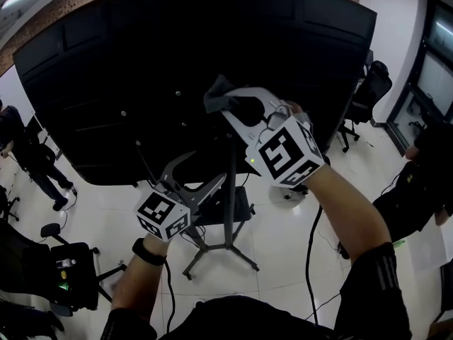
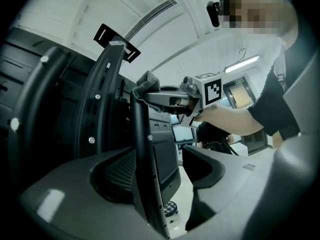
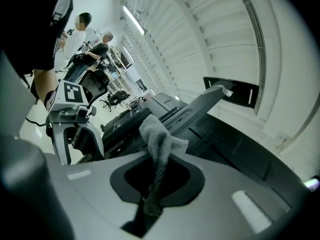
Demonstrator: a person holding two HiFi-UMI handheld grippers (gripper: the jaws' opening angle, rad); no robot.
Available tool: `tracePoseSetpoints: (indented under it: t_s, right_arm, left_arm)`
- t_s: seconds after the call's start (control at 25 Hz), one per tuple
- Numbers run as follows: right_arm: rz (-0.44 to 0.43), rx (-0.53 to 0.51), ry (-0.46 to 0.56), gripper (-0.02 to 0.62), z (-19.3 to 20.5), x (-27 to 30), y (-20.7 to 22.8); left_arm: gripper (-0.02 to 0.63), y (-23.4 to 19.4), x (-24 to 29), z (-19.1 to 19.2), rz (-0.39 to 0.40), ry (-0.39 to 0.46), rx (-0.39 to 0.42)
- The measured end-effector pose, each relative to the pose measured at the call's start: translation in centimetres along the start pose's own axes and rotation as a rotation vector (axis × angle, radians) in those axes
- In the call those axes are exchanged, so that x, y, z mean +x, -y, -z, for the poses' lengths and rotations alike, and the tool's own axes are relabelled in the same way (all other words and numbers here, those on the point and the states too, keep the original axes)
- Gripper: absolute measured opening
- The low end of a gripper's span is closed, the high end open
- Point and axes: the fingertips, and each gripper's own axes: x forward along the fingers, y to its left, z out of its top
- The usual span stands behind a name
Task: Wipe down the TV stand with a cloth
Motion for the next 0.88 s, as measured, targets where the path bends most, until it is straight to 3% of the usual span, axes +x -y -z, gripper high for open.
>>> tracePoseSetpoints:
  t_s: [0.2, 0.52, 0.72, 0.88]
  right_arm:
    - [0.029, 0.005, 0.060, 0.025, -0.2, -0.5, -0.2]
    - [-0.024, -0.041, -0.016, 0.023, 3.3, 0.0, -4.2]
    - [-0.062, -0.003, -0.041, 0.023, 5.5, -0.2, -6.7]
    - [-0.028, 0.033, 0.005, 0.025, 5.5, -0.6, -6.9]
  left_arm:
    - [0.313, -0.1, 0.1, 1.6, -0.002, -0.025, -0.021]
    - [0.313, 0.0, 0.0, 3.9, -0.006, -0.056, -0.053]
    - [0.313, 0.2, -0.3, 5.4, -0.015, -0.071, -0.080]
    - [0.311, 0.3, -0.1, 6.5, -0.022, -0.083, -0.091]
